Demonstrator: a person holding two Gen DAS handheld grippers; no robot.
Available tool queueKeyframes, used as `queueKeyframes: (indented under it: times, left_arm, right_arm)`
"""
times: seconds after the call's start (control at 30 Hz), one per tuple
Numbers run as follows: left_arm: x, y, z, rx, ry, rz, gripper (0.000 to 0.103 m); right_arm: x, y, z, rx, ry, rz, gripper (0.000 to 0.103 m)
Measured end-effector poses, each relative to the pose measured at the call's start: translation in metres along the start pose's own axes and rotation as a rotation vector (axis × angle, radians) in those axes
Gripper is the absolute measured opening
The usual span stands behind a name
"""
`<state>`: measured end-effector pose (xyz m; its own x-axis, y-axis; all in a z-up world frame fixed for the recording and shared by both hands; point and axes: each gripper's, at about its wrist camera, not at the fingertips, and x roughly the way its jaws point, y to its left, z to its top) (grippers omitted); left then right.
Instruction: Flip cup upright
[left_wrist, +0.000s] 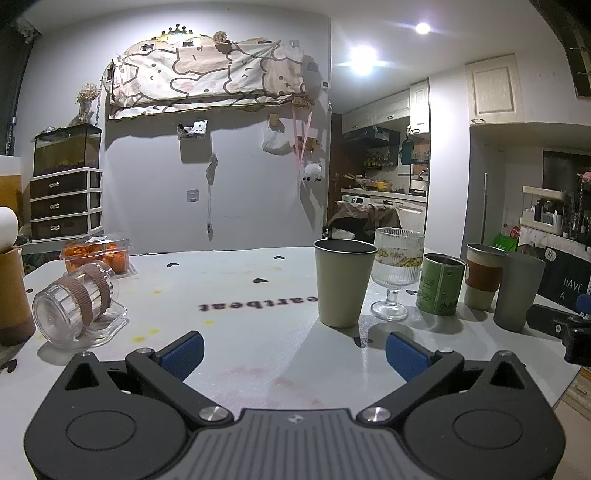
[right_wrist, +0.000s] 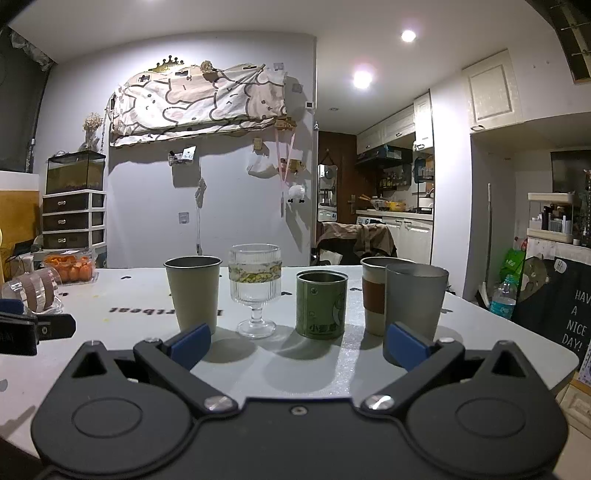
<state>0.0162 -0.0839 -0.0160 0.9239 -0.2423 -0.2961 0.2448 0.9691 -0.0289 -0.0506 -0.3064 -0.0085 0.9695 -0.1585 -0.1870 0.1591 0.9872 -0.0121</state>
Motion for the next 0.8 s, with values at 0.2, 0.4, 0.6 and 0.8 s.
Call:
queueKeyframes:
  times: [0.2, 0.4, 0.6, 0.8]
  left_arm:
    - [0.0002, -0.0006, -0.0001, 0.003, 0.002, 0.002, 0.103]
    - [0.0003, -0.0006, -0.0010, 0.005, 0.004, 0.002, 0.103]
    - [-0.0001, 0.0001, -0.0009, 0.006, 0.004, 0.002, 0.103]
    - [-0.0002, -0.0001, -0.0009, 0.006, 0.004, 0.003, 0.103]
  right_arm:
    - [0.0010, 0.0003, -0.0005, 0.002, 0.008, -0.002, 0.103]
    - [0.0013, 0.0001, -0.0003, 0.001, 0.007, -0.001, 0.103]
    - [0.0012, -0.0002, 0.0002, 0.003, 0.007, -0.004, 0.103]
    - [0.0014, -0.0004, 0.0003, 0.003, 0.008, -0.004, 0.103]
